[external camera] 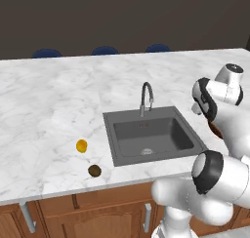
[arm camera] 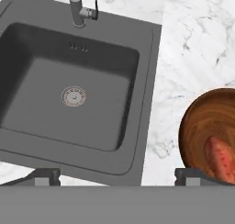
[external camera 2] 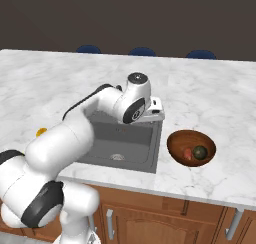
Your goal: There is a mixed pile of frozen fruits and vegetables on the counter. Locate all the frozen vegetables and place the items in a bowl on the counter. Take all the frozen fruits and defrost them in a running sink.
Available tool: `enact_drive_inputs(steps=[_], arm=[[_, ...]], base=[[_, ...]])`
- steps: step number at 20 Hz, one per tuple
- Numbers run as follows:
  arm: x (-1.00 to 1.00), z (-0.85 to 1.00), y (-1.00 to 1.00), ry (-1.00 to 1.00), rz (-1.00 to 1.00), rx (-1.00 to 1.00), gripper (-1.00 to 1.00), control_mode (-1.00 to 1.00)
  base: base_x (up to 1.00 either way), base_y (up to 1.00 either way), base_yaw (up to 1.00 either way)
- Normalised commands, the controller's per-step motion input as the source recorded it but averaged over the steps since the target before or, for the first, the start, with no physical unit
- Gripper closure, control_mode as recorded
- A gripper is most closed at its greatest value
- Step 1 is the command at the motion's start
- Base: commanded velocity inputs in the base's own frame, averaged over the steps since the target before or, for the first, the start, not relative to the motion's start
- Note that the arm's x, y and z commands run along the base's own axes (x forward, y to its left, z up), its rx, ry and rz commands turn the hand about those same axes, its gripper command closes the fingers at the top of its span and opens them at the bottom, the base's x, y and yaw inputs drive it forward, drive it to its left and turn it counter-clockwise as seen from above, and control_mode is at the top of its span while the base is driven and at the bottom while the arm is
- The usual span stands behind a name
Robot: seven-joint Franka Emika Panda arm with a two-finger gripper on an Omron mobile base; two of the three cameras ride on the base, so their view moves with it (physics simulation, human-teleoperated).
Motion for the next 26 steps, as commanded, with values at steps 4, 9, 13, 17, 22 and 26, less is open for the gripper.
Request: enact_drive_inputs(steps=[4,9,13,17,22,26], arm=[[-0.14,0.17,0.78,-0.03,-0.01,0.10,-1.00,-1.00],[-0.26,0.01,0.58,0.03,0.00,0.09,-1.00,-1.00],[-0.16,-0.09,0.75,0.02,0.00,0.00,-1.00,-1.00],[-0.19,-0.01,0.92,0.03,0.00,0.00,-1.00,-1.00],[-0.05,0.01,0.97,0.11,0.05,0.00,-1.00,-1.00],[-0.07,0.00,0.97,0.09,0.10,0.00,-1.00,-1.00]], base=[[0.00,0.00,0.00],[0.00,0.00,0.00],[0.00,0.00,0.00],[0.00,0.00,0.00],[0.00,0.00,0.00],[0.00,0.00,0.00]])
